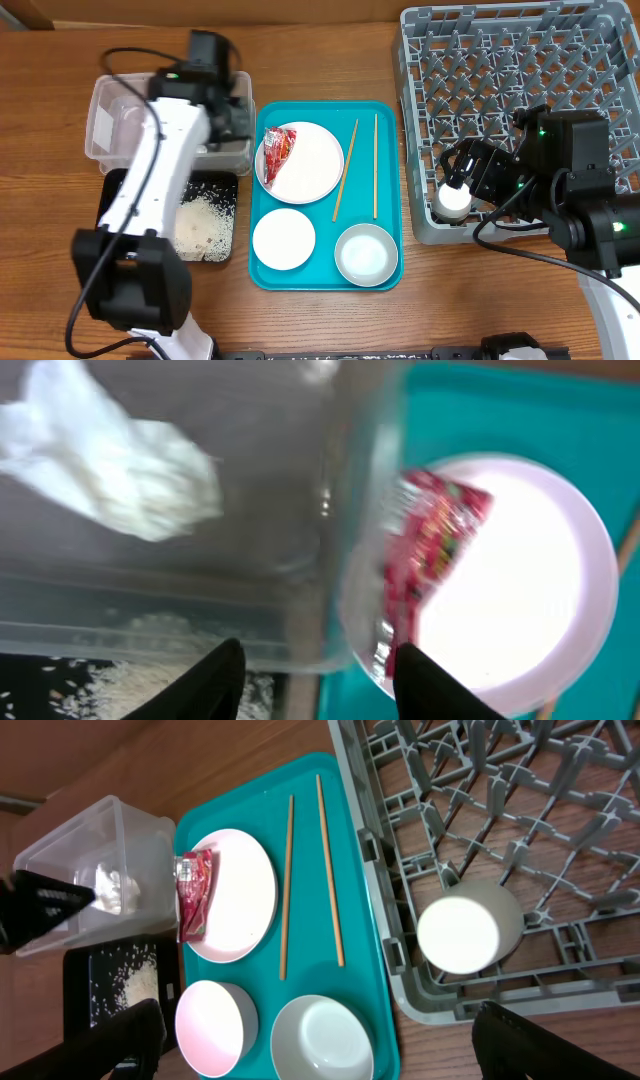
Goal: Sort waste into correct bins and load items into the dishwasher
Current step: 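Pick the tissue off the white plate and drop it in the clear bin, then pick the red wrapper off the plate and drop it in the clear bin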
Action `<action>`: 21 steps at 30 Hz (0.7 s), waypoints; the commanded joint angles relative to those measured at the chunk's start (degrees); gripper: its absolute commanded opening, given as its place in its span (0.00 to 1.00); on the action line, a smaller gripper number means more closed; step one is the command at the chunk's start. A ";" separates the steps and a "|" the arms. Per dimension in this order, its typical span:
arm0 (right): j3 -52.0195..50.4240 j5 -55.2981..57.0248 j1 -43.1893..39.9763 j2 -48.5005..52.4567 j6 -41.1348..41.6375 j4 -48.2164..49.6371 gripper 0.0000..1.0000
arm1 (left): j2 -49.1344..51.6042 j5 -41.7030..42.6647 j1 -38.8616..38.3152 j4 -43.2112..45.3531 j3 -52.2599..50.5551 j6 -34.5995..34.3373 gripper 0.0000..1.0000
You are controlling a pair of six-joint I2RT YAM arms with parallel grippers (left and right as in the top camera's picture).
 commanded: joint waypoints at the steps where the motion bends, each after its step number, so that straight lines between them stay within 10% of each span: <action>1: 0.68 -0.04 -0.20 0.46 -0.33 0.31 1.00 | 0.66 -4.31 -8.79 -0.61 -0.96 2.73 0.51; 14: 0.68 -0.07 -0.20 2.80 -0.33 -0.15 1.00 | 12.66 -12.81 -13.92 2.89 -8.00 -4.15 0.52; 18: 0.68 -0.07 -0.20 3.15 -0.33 -0.15 1.00 | 14.27 -10.43 -13.92 1.99 -7.72 -4.11 0.04; 21: 0.68 -0.07 -0.20 3.17 -0.35 -0.15 1.00 | 12.98 -8.70 -13.92 -2.08 -4.46 -4.11 0.04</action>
